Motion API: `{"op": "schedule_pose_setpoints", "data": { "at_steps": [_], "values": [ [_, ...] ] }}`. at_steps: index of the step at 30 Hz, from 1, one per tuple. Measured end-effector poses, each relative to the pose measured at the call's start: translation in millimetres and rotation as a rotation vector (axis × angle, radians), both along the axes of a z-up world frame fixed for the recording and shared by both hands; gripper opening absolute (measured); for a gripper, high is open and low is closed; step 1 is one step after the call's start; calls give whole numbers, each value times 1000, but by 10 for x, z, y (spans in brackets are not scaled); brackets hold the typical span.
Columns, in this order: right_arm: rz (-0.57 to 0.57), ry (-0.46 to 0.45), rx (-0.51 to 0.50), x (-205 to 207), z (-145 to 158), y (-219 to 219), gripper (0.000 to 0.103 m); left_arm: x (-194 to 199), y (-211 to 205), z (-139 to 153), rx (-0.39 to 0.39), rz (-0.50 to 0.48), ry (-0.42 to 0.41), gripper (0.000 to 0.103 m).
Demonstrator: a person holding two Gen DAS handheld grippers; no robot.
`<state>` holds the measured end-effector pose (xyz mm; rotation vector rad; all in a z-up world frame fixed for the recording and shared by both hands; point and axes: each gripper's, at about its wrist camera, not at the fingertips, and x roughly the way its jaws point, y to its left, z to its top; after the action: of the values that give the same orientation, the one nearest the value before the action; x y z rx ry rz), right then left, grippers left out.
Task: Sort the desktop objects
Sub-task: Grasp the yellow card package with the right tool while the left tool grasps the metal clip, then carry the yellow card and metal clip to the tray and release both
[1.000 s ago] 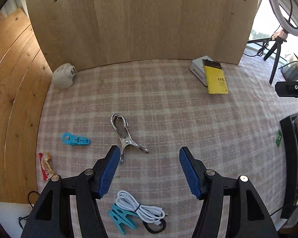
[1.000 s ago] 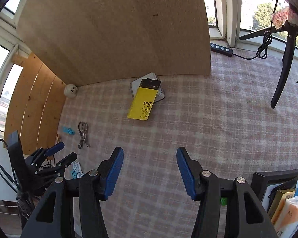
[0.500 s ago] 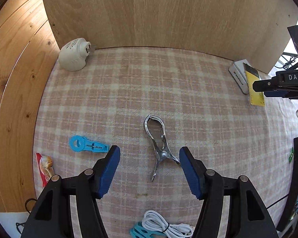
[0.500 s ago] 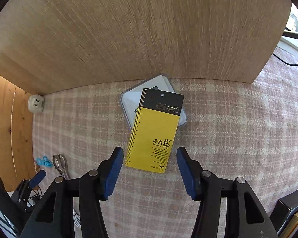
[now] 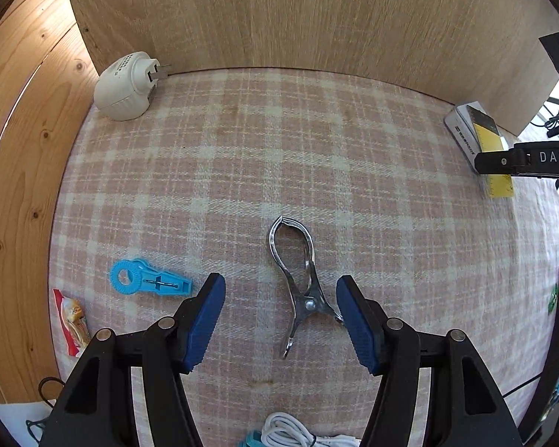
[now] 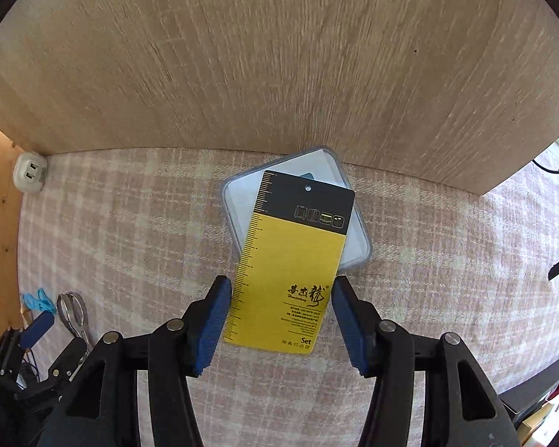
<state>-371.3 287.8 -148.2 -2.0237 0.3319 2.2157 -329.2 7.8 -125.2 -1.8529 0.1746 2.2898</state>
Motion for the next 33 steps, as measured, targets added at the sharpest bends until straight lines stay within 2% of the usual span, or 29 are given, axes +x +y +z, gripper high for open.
{"op": "schedule_pose_setpoints", "data": {
  "at_steps": [4, 6, 9, 10, 12, 14, 23, 29, 33],
  "values": [
    [4, 2, -10, 63, -11, 44, 52, -5, 25, -50, -9, 3, -4, 63],
    [11, -3, -17, 87, -23, 66, 51, -24, 48, -83, -9, 2, -10, 51],
    [18, -8, -24, 126, -37, 101, 50, -25, 87, -128, -26, -3, -8, 40],
    [20, -9, -29, 143, -42, 114, 46, -10, 97, -125, -27, -8, -6, 37],
    [23, -15, -45, 183, -51, 140, 46, -1, 101, -126, -19, -7, -7, 26],
    [28, -14, -57, 236, -51, 167, 46, 47, 117, -120, -21, -3, -5, 20],
    [19, 10, -137, 621, 21, 378, 46, 470, 28, -27, 25, 4, 7, 20],
    [30, 55, -163, 988, 273, 508, 46, 697, 202, 216, 42, -46, 45, 20],
    [33, 100, -190, 1273, 454, 323, 46, 885, 443, 447, 58, -103, 69, 20]
  ]
}}
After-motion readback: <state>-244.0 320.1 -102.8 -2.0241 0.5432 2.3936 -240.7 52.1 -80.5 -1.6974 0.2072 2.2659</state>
